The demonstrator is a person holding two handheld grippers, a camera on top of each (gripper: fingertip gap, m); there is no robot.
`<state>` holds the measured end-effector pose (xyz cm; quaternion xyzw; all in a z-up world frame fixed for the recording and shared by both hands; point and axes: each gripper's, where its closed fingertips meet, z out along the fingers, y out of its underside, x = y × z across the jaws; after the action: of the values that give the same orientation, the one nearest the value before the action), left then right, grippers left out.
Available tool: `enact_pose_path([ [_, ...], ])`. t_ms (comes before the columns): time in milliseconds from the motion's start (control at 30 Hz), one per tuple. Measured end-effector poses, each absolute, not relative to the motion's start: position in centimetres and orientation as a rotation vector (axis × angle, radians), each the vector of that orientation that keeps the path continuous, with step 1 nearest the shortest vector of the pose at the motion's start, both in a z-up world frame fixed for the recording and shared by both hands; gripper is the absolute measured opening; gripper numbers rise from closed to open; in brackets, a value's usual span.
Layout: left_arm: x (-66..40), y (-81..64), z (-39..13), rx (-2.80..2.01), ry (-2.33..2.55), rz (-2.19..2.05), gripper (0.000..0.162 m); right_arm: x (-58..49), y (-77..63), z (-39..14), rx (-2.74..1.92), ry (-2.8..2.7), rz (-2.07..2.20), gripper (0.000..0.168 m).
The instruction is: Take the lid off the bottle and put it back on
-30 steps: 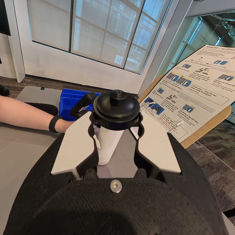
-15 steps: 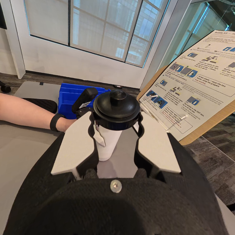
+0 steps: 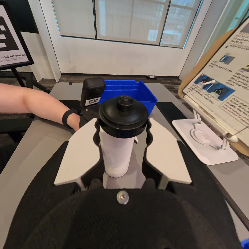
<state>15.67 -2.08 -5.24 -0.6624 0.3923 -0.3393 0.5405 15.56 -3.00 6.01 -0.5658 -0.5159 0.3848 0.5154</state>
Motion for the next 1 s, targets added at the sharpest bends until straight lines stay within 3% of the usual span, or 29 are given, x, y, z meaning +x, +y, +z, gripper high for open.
enact_pose_path([
  [1000,17.2,-4.8,-5.3,-1.504,1.086,-0.989,0.092,13.9,-5.1,3.8,-1.388,-1.403,0.961,0.071],
])
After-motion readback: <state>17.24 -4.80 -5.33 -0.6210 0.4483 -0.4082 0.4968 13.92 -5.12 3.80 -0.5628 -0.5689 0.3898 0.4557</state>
